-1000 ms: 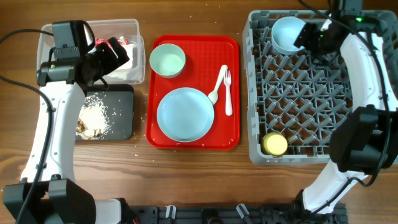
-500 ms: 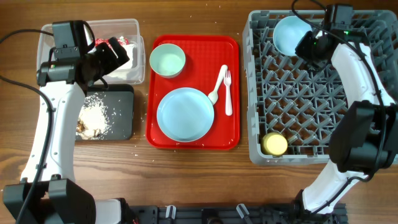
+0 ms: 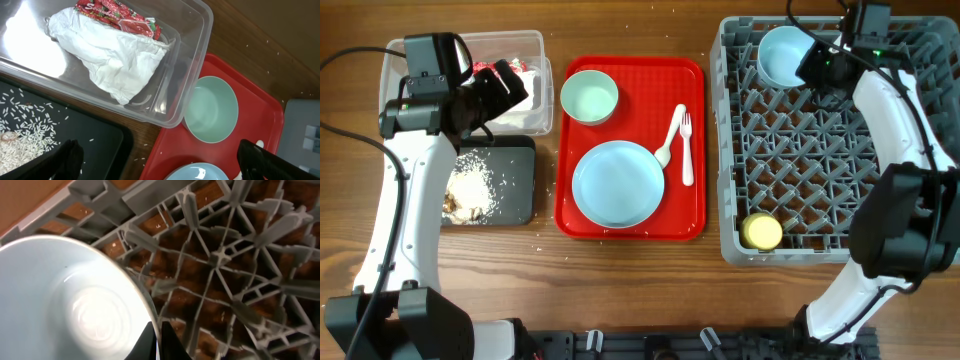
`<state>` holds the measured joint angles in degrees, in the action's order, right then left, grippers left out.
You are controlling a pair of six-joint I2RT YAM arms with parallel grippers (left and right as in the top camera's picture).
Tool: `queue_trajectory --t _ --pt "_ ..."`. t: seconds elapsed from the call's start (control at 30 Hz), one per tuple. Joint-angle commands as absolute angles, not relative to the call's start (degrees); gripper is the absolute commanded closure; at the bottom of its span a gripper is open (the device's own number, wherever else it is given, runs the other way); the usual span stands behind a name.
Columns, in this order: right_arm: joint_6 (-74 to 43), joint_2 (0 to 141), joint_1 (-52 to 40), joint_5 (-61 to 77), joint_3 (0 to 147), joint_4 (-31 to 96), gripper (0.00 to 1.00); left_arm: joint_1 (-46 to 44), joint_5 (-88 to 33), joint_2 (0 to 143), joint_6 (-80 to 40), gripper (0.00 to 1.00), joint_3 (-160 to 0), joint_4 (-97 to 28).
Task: Sort waste into correct bins and load items into the dishwasher rack
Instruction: 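Set the white bowl in the rack's back row and release, then grasp the mint bowl on the red tray with the right gripper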
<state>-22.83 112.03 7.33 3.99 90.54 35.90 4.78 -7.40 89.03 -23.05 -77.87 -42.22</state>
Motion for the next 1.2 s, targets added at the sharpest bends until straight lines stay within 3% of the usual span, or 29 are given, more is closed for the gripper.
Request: queue_trajectory --t 0.0,0.07,0.17,0.33,0.5,0.67,1.07,1.13,1.17 --pt "-21.08 103.13 6.50 -3.77 90.80 37.28 0.96 4.89 -7.46 89.03 -22.96 0.00 -77.91 -42.09" --pt "-21.02 98.94 4.23 -13.47 90.80 38.04 0.96 4.89 -7.46 89.03 -22.96 0.00 -77.91 -42.09" --pt "-20.53 95.88 -5.04 -38.61 90.80 37.30 0.96 4.89 -7.46 89.03 -22.96 0.00 -77.91 -42.09" --pt "0.01 101.10 -16.64 -66.26 90.78 24.10 0.96 4.89 -7.46 89.03 -22.96 0.00 -77.91 -42.09" --pt "16.69 108.92 -16.97 -69.60 90.74 14.46 0.96 4.89 -7.46 89.03 -22.96 0.00 -77.91 -42.09" --pt "24.36 116.73 -17.04 -69.19 90.72 13.06 0.96 4.89 -7.46 89.03 -22.96 0.00 -77.91 -42.09" --pt "25.56 121.32 -20.82 -65.47 90.70 14.66 0.96 4.89 -7.46 89.03 -22.96 0.00 -77.91 -42.09" --pt "25.52 121.32 -21.98 -65.47 90.70 14.68 0.93 4.89 -7.46 89.03 -22.96 0.00 -77.91 -42.09" --pt "25.54 121.32 -22.72 -65.49 90.70 14.68 0.73 4.89 -7.46 89.03 -22.96 0.00 -77.91 -42.09"
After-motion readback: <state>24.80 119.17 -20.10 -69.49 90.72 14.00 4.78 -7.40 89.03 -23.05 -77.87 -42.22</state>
